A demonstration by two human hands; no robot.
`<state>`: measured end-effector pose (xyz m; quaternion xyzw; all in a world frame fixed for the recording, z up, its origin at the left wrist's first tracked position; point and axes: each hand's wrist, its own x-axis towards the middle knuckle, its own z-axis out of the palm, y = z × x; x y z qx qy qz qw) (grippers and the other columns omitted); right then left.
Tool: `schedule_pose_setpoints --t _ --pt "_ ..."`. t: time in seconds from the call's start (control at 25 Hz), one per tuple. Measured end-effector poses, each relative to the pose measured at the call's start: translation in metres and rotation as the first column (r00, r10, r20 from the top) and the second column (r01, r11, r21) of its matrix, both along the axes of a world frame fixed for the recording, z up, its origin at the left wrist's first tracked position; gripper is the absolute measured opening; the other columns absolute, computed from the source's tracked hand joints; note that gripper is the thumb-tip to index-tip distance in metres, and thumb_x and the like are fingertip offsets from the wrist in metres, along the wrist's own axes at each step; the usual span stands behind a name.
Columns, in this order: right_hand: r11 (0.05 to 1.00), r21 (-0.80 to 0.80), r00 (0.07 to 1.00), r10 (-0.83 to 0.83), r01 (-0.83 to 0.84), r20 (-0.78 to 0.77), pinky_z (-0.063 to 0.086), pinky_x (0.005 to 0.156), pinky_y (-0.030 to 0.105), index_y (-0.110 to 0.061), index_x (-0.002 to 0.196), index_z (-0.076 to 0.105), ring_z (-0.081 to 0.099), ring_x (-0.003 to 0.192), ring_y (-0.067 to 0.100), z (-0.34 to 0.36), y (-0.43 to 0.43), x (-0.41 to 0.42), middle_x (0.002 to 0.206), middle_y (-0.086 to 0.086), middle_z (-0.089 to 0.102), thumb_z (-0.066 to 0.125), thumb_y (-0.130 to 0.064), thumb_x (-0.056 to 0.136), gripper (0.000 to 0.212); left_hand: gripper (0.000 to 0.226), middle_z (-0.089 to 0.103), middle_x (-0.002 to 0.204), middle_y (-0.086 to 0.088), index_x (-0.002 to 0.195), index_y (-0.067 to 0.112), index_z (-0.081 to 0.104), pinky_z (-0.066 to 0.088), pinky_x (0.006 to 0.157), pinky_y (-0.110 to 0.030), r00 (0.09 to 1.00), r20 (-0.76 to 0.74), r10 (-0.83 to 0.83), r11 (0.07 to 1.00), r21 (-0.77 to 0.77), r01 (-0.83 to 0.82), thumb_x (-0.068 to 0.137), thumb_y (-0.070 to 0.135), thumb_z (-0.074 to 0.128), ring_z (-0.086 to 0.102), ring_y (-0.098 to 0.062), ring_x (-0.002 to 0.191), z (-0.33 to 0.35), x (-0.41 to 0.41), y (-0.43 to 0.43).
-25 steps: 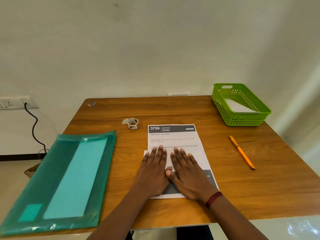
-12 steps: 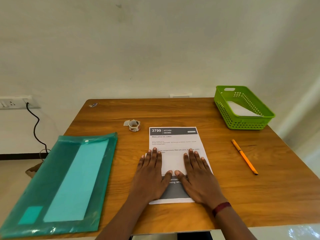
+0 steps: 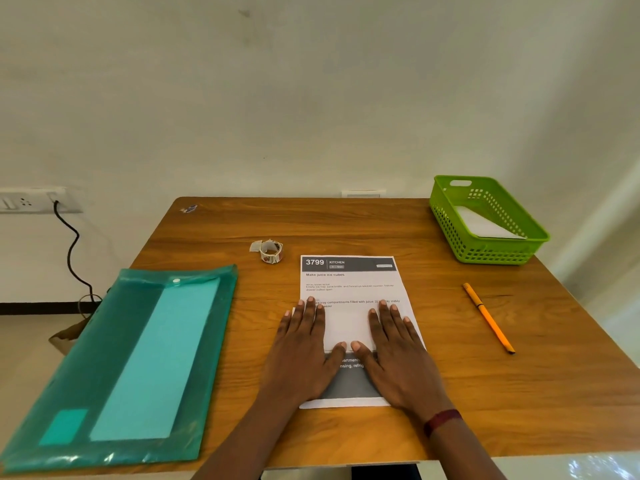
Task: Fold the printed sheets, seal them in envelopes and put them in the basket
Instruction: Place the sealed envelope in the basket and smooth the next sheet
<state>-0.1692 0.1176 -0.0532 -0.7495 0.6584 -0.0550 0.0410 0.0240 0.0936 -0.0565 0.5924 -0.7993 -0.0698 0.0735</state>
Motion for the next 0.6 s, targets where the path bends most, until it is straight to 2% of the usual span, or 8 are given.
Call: schedule_pose_setpoints --t 0.16,0.28,0.44,0.6 --pt "1.000 -0.019 1.000 -0.008 0.008 0.011 -0.010 0.118 0.031 -0.019 0.155 -0.005 -0.016 0.148 0.016 0.000 0.001 0.000 0.162 0.003 -0.012 -0.003 -0.070 0.090 0.083 0.083 -0.008 0.164 -0.005 0.157 0.016 -0.001 -0.004 0.123 -0.039 0.999 -0.050 0.002 1.000 -0.006 -0.002 0.092 0.065 0.013 -0.011 -0.019 0.150 0.002 0.001 0.001" --pt "0.996 -0.076 0.998 -0.036 0.040 0.055 -0.007 0.118 0.028 -0.017 0.156 0.003 -0.009 0.149 0.014 0.002 0.003 0.001 0.162 0.003 -0.003 -0.002 -0.069 0.090 0.084 0.078 -0.001 0.164 -0.004 0.157 0.016 0.003 -0.006 0.122 -0.034 0.989 -0.148 0.010 1.000 -0.006 -0.011 0.095 0.059 0.026 -0.008 -0.017 0.151 0.006 0.003 0.001" --pt "0.978 -0.199 0.994 -0.046 0.066 0.104 0.008 0.117 0.027 -0.013 0.152 0.027 0.012 0.146 0.011 0.003 0.007 0.002 0.158 0.004 0.025 0.011 -0.062 0.095 0.077 0.075 0.007 0.164 0.000 0.157 0.018 0.011 -0.007 0.118 -0.026 0.933 -0.356 0.046 0.999 -0.005 -0.051 0.095 0.053 0.036 -0.003 -0.012 0.151 0.012 0.010 0.002" --pt "0.961 -0.262 0.991 -0.060 0.091 0.124 0.027 0.112 0.033 -0.009 0.142 0.047 0.039 0.139 0.020 0.004 0.010 0.003 0.146 0.010 0.047 0.025 -0.054 0.097 0.067 0.070 0.013 0.163 0.001 0.156 0.018 0.014 -0.005 0.118 -0.025 0.906 -0.418 0.067 0.997 -0.002 -0.075 0.098 0.041 0.047 0.001 -0.012 0.151 0.014 0.019 0.004"
